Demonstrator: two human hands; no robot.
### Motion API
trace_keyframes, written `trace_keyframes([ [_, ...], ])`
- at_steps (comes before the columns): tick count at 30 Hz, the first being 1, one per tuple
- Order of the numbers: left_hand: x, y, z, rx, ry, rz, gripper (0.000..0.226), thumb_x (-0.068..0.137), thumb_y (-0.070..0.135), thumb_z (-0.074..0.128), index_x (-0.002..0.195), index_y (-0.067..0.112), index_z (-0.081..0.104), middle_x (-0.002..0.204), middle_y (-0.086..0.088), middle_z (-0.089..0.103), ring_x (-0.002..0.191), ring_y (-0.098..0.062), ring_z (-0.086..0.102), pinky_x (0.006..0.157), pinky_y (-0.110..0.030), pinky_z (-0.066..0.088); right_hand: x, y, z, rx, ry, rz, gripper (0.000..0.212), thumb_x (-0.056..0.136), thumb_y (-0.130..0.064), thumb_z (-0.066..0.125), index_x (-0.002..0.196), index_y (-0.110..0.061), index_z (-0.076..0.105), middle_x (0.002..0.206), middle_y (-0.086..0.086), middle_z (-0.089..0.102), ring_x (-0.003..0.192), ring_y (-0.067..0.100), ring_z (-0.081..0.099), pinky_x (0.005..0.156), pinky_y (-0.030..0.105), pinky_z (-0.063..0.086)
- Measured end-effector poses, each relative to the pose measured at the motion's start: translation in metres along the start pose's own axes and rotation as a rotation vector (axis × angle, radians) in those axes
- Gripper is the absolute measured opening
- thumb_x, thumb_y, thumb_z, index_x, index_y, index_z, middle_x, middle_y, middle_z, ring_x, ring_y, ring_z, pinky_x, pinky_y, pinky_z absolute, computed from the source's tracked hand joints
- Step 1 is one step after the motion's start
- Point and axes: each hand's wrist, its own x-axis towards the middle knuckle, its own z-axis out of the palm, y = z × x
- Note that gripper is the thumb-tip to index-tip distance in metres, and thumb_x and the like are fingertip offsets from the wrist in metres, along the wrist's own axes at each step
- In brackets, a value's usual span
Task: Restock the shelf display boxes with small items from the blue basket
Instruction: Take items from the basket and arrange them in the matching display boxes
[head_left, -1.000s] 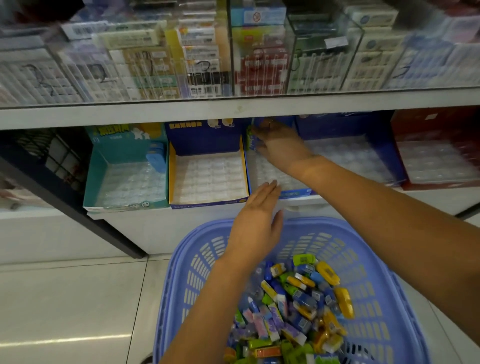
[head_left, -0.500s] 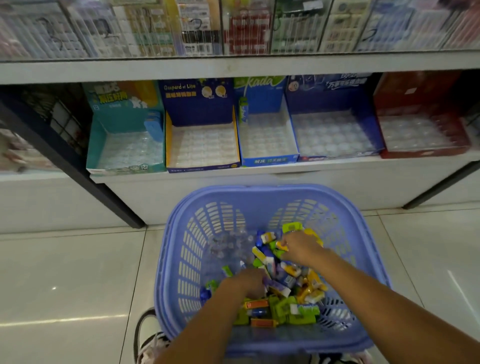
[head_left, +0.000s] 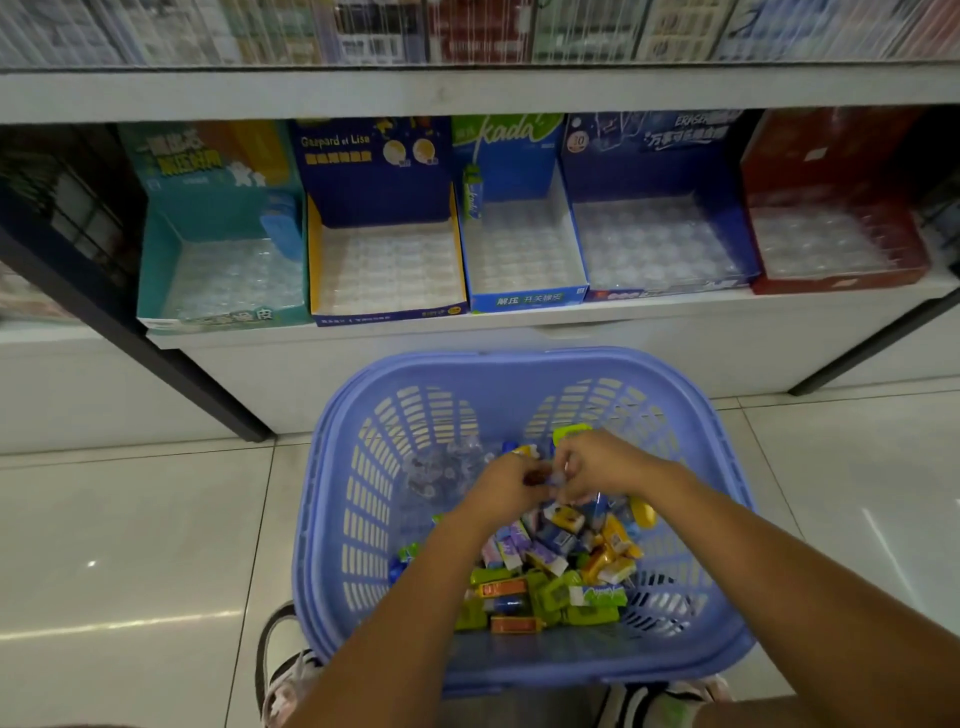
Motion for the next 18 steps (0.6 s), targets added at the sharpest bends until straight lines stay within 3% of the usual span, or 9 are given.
trace_keyframes([
  [3, 0.002, -0.004, -0.011, 0.007, -0.003, -0.064, 0.022, 0.096, 0.024, 0.055, 0.093, 0.004, 0.064, 0.079, -0.013, 0.052, 0.079, -0.02, 0.05, 0.07, -0.03, 0.04, 0.007, 0.012, 0.002, -0.097, -0.018, 0.028, 0.023, 0.081, -0.011, 0.073, 0.096, -0.015, 0.057, 0.102, 0.005, 0.061, 0.091, 0.024, 0.059, 0.076, 0.035, 0.047],
  [4, 0.002, -0.007, -0.013, -0.038, -0.022, -0.107, 0.02, 0.098, 0.025, 0.051, 0.094, 0.009, 0.061, 0.085, -0.012, 0.052, 0.083, -0.023, 0.051, 0.075, -0.034, 0.045, 0.007, 0.017, 0.006, -0.155, -0.059, 0.035, 0.023, 0.083, -0.008, 0.07, 0.102, -0.014, 0.058, 0.113, 0.007, 0.058, 0.097, 0.025, 0.057, 0.081, 0.036, 0.046],
  [6, 0.0, -0.009, -0.015, -0.192, -0.069, -0.208, 0.022, 0.101, 0.028, 0.044, 0.113, 0.013, 0.055, 0.107, -0.015, 0.055, 0.094, -0.031, 0.059, 0.078, -0.041, 0.053, 0.009, 0.031, 0.017, -0.292, -0.14, 0.03, 0.033, 0.086, -0.007, 0.067, 0.116, -0.015, 0.057, 0.125, 0.008, 0.052, 0.106, 0.029, 0.055, 0.088, 0.04, 0.047],
  [7, -0.001, -0.009, -0.016, -0.269, -0.074, -0.245, 0.025, 0.101, 0.03, 0.044, 0.114, 0.012, 0.053, 0.11, -0.014, 0.055, 0.094, -0.026, 0.061, 0.074, -0.037, 0.056, 0.009, 0.036, 0.022, -0.38, -0.155, 0.01, 0.035, 0.086, -0.008, 0.066, 0.119, -0.016, 0.056, 0.126, 0.008, 0.052, 0.108, 0.03, 0.054, 0.089, 0.042, 0.047],
  [9, -0.001, -0.009, -0.019, -0.325, -0.028, -0.247, 0.029, 0.098, 0.039, 0.047, 0.097, 0.011, 0.056, 0.09, -0.009, 0.058, 0.078, -0.016, 0.062, 0.067, -0.031, 0.054, 0.008, 0.043, 0.032, -0.54, -0.116, -0.047, 0.032, 0.087, -0.01, 0.061, 0.119, -0.015, 0.057, 0.123, 0.009, 0.054, 0.111, 0.03, 0.049, 0.086, 0.041, 0.046],
  [12, -0.003, -0.009, -0.023, -0.297, 0.055, -0.196, 0.042, 0.093, 0.047, 0.053, 0.072, 0.01, 0.05, 0.059, -0.006, 0.045, 0.053, -0.017, 0.048, 0.058, -0.033, 0.044, 0.008, 0.041, 0.04, -0.735, -0.067, -0.111, 0.022, 0.09, -0.008, 0.054, 0.111, -0.012, 0.058, 0.112, 0.012, 0.057, 0.11, 0.029, 0.045, 0.073, 0.035, 0.038],
  [15, -0.008, -0.003, -0.032, -0.325, 0.073, -0.153, 0.041, 0.093, 0.043, 0.054, 0.071, 0.008, 0.052, 0.056, -0.007, 0.044, 0.049, -0.018, 0.042, 0.055, -0.03, 0.039, 0.008, 0.029, 0.041, -0.893, -0.132, -0.115, 0.017, 0.09, -0.001, 0.051, 0.093, -0.015, 0.061, 0.086, 0.01, 0.056, 0.087, 0.027, 0.046, 0.074, 0.037, 0.047],
  [18, -0.016, 0.011, -0.05, -0.554, 0.18, -0.132, 0.036, 0.092, 0.034, 0.058, 0.065, 0.011, 0.055, 0.061, -0.01, 0.047, 0.05, -0.018, 0.041, 0.048, -0.024, 0.036, 0.003, 0.019, 0.036, -0.926, -0.267, -0.074, 0.028, 0.089, -0.001, 0.051, 0.065, -0.018, 0.049, 0.067, 0.007, 0.044, 0.059, 0.019, 0.036, 0.056, 0.035, 0.037],
])
